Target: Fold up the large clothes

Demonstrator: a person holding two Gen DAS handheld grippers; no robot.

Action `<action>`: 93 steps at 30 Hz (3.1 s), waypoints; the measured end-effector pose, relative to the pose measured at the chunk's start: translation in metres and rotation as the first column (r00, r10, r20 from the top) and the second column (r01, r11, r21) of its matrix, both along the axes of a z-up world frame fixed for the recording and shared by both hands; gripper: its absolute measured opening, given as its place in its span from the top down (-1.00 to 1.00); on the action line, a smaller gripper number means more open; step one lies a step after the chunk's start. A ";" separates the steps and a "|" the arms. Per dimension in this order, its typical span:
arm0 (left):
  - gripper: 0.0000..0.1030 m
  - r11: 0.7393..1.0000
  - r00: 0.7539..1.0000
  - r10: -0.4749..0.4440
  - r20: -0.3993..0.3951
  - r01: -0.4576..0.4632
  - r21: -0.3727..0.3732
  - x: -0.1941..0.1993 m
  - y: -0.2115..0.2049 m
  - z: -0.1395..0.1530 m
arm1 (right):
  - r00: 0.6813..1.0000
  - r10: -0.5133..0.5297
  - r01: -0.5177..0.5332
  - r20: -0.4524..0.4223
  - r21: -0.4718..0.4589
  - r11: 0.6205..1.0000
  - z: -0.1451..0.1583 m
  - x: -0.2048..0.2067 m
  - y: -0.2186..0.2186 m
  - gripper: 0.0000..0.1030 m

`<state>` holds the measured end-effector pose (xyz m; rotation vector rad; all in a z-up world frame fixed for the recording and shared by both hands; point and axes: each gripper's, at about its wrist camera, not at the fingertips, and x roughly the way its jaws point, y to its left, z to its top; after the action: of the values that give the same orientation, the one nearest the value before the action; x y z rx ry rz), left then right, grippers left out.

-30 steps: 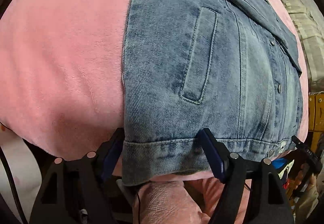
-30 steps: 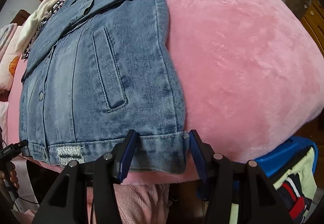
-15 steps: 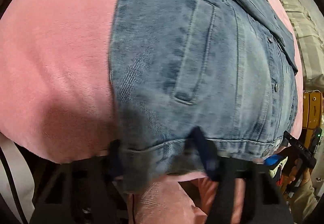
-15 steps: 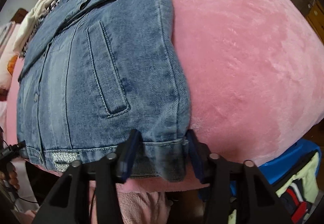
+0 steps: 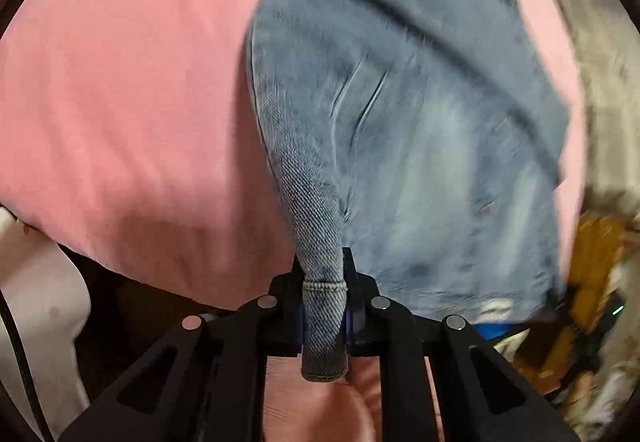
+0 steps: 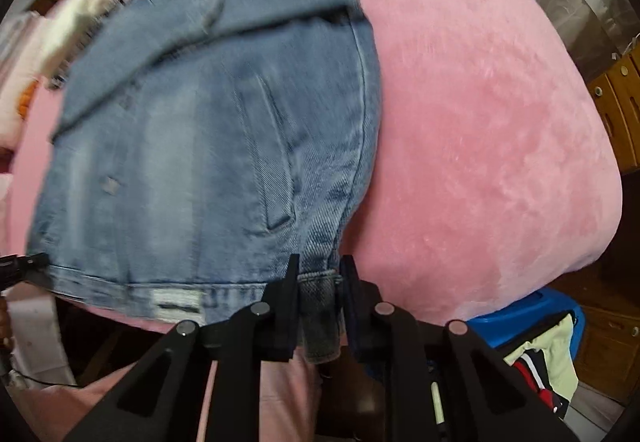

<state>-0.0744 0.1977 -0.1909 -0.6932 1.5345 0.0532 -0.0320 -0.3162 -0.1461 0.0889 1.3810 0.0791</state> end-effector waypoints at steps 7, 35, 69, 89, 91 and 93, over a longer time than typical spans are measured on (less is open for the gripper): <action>0.79 0.973 0.964 0.206 0.168 -0.183 -0.143 0.040 0.011 0.077 | 0.993 -0.042 0.016 0.110 0.229 0.973 0.072 0.045 -0.016 0.68; -0.22 0.900 0.974 0.104 0.201 -0.178 0.399 0.314 0.083 0.031 | 0.981 -0.148 0.121 0.122 0.206 0.971 0.007 0.362 -0.025 -0.22; 0.76 0.647 0.920 -0.348 0.178 0.098 0.757 0.326 -0.018 -0.022 | 0.926 0.095 -0.035 0.366 -0.166 0.985 -0.035 0.366 0.044 0.97; -0.08 0.827 0.944 -0.260 0.203 0.109 0.551 0.256 -0.038 0.012 | 0.916 0.192 -0.159 0.352 -0.120 0.980 -0.006 0.268 0.120 0.48; -0.10 0.870 0.945 -0.215 0.245 0.072 0.488 0.231 -0.053 0.013 | 0.911 0.226 -0.223 0.346 -0.049 0.974 -0.013 0.242 0.151 0.48; -0.11 0.886 0.949 -0.178 0.261 0.039 0.462 0.213 -0.069 0.003 | 0.903 0.265 -0.270 0.339 -0.035 0.962 -0.026 0.220 0.182 0.48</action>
<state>0.1387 0.1285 -0.1881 -0.2253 1.2055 0.2061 0.1880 -0.1347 -0.1725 -0.1026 1.0375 0.3200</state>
